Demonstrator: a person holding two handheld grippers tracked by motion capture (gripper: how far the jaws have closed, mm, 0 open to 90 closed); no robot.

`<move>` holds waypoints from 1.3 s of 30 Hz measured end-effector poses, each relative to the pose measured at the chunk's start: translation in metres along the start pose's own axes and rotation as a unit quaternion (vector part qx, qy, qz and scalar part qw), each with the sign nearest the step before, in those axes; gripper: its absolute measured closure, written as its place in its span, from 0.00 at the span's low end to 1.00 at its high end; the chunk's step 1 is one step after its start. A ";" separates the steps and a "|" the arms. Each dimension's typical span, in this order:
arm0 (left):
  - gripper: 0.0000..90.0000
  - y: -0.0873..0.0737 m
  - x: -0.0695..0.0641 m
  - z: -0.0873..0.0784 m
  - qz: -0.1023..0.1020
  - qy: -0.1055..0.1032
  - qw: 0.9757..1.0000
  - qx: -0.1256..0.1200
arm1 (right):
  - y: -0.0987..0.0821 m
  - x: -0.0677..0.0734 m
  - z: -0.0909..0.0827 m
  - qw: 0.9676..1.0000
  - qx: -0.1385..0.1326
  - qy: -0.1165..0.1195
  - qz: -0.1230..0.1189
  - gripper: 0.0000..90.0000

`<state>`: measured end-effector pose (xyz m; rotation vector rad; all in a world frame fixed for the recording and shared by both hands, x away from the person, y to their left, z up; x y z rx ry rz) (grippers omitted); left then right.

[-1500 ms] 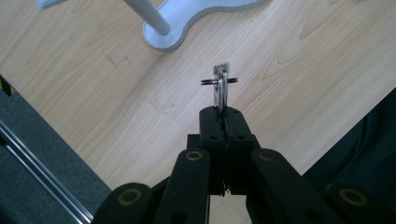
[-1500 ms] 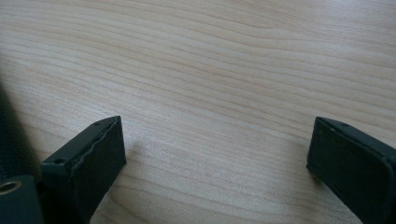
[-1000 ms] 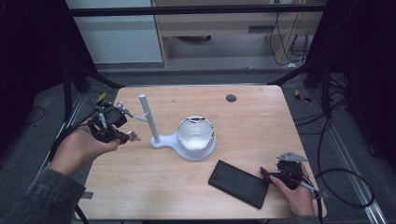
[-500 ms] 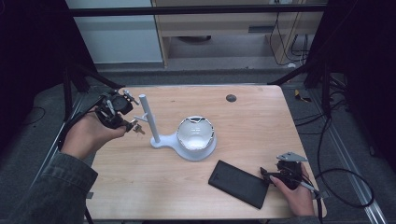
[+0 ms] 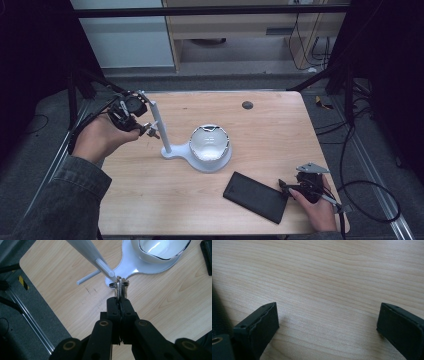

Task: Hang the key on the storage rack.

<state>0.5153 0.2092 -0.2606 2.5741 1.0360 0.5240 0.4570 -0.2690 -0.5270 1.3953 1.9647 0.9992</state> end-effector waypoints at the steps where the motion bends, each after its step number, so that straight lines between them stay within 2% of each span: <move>1: 0.98 0.000 0.001 0.001 -0.002 0.000 1.000 0.001 | 0.000 0.000 0.000 1.000 0.000 0.000 0.000 0.04; 12: 0.98 0.003 0.008 0.007 -0.014 0.001 1.000 0.005 | 0.000 0.000 0.000 1.000 0.001 0.001 0.000 0.04; 25: 0.98 0.008 0.006 0.011 -0.009 -0.001 1.000 0.010 | 0.000 0.000 0.000 1.000 0.001 0.001 -0.001 0.04; 27: 0.98 0.009 0.006 0.012 -0.006 0.005 1.000 0.013 | 0.000 0.000 0.000 1.000 0.001 0.001 0.000 0.04; 39: 0.98 0.012 0.010 0.017 -0.009 0.010 1.000 0.012 | 0.000 0.000 0.000 1.000 0.000 0.001 -0.002 0.04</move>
Point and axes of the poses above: each handheld gripper's, and its own axes: z roughly forward along the jaws, y roughly out of its top, x roughly to its left, the point moved 2 cm from there along z, roughly forward along the jaws, and after that the axes turned 7 degrees about -x, right-handed, at the moved point
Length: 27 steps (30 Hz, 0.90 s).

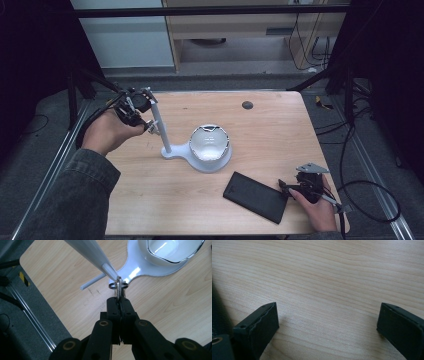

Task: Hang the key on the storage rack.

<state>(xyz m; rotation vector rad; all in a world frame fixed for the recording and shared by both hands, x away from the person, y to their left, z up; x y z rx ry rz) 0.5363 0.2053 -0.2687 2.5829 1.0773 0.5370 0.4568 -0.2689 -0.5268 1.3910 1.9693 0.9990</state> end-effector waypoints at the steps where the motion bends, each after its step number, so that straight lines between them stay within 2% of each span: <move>1: 0.98 0.000 0.000 0.001 0.002 0.001 1.000 -0.002 | 0.000 0.000 0.000 1.000 0.000 0.000 0.000 0.04; 9: 0.98 0.002 0.000 0.005 0.000 0.002 1.000 -0.006 | 0.000 0.000 0.000 1.000 -0.001 0.000 -0.001 0.04; 18: 0.98 -0.002 0.005 0.014 -0.011 -0.003 1.000 -0.012 | 0.000 0.000 0.000 1.000 -0.001 0.001 -0.001 0.04; 24: 0.98 -0.004 0.005 0.014 -0.014 -0.006 1.000 -0.017 | 0.000 0.000 0.000 1.000 -0.002 0.001 -0.001 0.04; 26: 0.94 -0.004 0.005 0.014 -0.014 -0.003 1.000 -0.020 | 0.000 0.000 0.000 1.000 -0.002 0.001 -0.001 0.04; 27: 0.91 -0.004 0.005 0.012 -0.017 0.002 0.999 -0.032 | 0.000 0.001 0.000 1.000 -0.001 0.002 0.001 0.04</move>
Point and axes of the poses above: each handheld gripper's, and its own axes: z roughly forward along the jaws, y roughly out of its top, x roughly to its left, the point moved 2 cm from there along z, roughly forward along the jaws, and after that the axes turned 7 degrees about -x, right-handed, at the moved point
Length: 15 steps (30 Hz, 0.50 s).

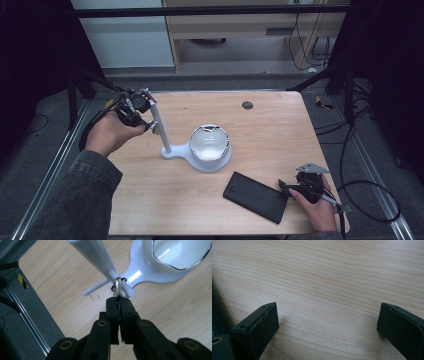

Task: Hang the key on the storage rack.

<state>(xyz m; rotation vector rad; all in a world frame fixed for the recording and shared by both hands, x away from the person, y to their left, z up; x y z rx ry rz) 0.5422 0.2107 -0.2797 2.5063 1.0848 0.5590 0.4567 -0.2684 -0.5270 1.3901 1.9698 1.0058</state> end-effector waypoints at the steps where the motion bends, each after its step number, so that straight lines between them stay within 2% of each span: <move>1: 0.91 0.000 0.000 -0.002 0.000 0.001 1.000 -0.007 | 0.000 0.000 0.000 1.000 0.000 0.000 0.000 0.04; 2: 0.83 -0.003 -0.001 -0.009 -0.001 0.011 1.000 -0.022 | 0.000 0.000 0.000 1.000 0.000 0.000 0.000 0.04; 8: 0.82 -0.013 -0.009 -0.027 0.013 0.006 0.999 -0.050 | 0.000 0.000 0.000 1.000 0.000 0.000 0.000 0.04; 15: 0.79 -0.027 -0.021 -0.029 0.025 -0.005 0.998 -0.064 | 0.000 0.000 0.000 1.000 0.001 0.000 -0.001 0.04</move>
Point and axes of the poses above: each handheld gripper's, and its own axes: z roughly forward along the jaws, y roughly out of its top, x roughly to its left, the point moved 2 cm from there along z, roughly forward along the jaws, and after that the axes turned 7 degrees about -x, right-handed, at the moved point
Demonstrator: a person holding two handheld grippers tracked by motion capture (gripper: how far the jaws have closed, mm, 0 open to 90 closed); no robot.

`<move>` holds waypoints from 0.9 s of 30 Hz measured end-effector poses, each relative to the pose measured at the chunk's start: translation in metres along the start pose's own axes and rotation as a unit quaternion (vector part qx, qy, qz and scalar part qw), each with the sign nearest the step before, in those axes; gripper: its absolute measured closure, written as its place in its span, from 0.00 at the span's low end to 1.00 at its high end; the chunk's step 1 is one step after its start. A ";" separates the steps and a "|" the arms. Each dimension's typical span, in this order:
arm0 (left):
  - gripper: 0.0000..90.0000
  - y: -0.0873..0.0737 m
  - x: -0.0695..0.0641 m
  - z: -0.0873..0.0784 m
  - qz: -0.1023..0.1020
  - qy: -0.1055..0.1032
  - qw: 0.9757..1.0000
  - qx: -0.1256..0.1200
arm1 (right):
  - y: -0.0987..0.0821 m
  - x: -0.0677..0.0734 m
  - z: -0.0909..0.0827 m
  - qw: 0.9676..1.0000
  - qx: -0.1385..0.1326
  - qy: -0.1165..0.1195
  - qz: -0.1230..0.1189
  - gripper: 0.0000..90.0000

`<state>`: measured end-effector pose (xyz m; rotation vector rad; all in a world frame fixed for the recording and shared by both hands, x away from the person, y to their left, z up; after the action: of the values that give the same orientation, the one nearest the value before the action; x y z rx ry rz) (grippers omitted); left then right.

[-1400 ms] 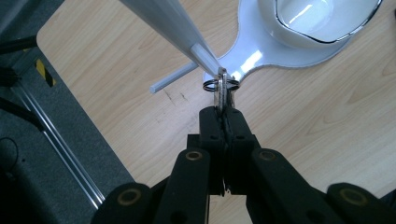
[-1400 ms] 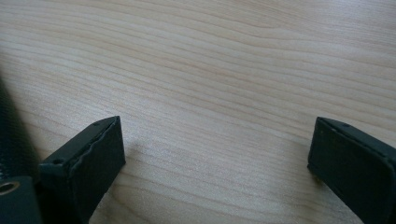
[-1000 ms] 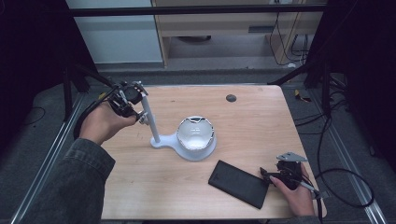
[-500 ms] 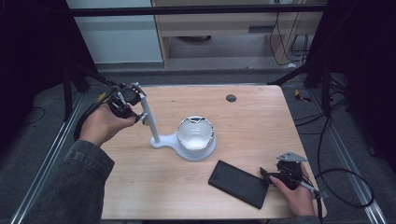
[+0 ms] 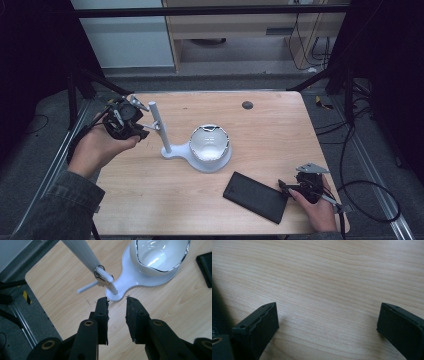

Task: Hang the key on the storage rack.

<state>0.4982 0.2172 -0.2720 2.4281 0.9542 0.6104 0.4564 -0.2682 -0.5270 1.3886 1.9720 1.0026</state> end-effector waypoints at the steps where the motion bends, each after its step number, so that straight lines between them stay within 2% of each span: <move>1: 0.79 -0.002 -0.002 0.000 0.002 -0.001 1.000 -0.001 | 0.000 0.000 0.000 1.000 0.000 0.000 0.000 0.04; 10: 0.75 -0.010 -0.022 -0.006 0.023 -0.013 0.999 -0.025 | 0.000 0.000 0.000 1.000 0.000 0.000 0.001 0.04; 11: 0.71 -0.012 -0.030 -0.007 0.030 -0.014 0.999 -0.033 | 0.000 0.000 0.000 1.000 0.000 0.001 0.001 0.04; 12: 0.68 -0.012 -0.030 -0.007 0.030 -0.014 0.999 -0.033 | 0.000 0.000 0.000 1.000 0.000 0.001 0.001 0.04; 14: 0.66 -0.014 -0.039 -0.007 0.036 -0.017 0.998 -0.041 | 0.000 0.000 0.000 1.000 0.000 0.001 0.001 0.04; 15: 0.61 -0.017 -0.047 -0.006 0.039 -0.021 0.998 -0.051 | 0.000 0.001 0.000 1.000 0.001 0.002 0.002 0.04; 16: 0.58 -0.017 -0.047 -0.006 0.039 -0.021 0.998 -0.051 | 0.000 0.001 0.000 1.000 0.001 0.002 0.001 0.05; 17: 0.55 -0.020 -0.055 -0.003 0.041 -0.029 0.997 -0.057 | 0.001 0.001 -0.001 1.000 0.003 0.004 0.002 0.07; 18: 0.53 -0.020 -0.055 -0.003 0.041 -0.029 0.997 -0.057 | 0.001 0.001 -0.001 1.000 0.003 0.004 0.002 0.07; 20: 0.51 -0.023 -0.063 0.001 0.043 -0.034 0.996 -0.067 | 0.004 0.003 -0.004 1.000 -0.008 0.002 -0.006 0.07; 21: 0.45 -0.025 -0.070 0.005 0.041 -0.039 0.996 -0.075 | 0.007 0.005 -0.009 1.000 -0.027 0.001 -0.006 0.08; 23: 0.42 -0.026 -0.073 0.008 0.042 -0.042 0.995 -0.076 | 0.008 0.005 -0.011 0.999 -0.034 -0.001 -0.012 0.08; 26: 0.29 -0.030 -0.089 0.020 0.035 -0.056 0.993 -0.094 | 0.009 0.007 -0.019 0.999 -0.046 0.001 -0.013 0.11; 27: 0.26 -0.030 -0.089 0.020 0.035 -0.056 0.993 -0.094 | 0.009 0.007 -0.019 0.999 -0.046 0.001 -0.013 0.11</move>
<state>0.4353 0.1689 -0.3259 2.3091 0.7350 0.5564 0.4450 -0.2648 -0.5084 1.3089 1.9152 1.0695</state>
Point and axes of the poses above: each handheld gripper's, and its own axes: z roughly forward along the jaws, y roughly out of its top, x roughly to its left, the point moved 2 cm from there along z, roughly forward along the jaws, and after that the axes turned 7 degrees about -x, right-handed, at the moved point
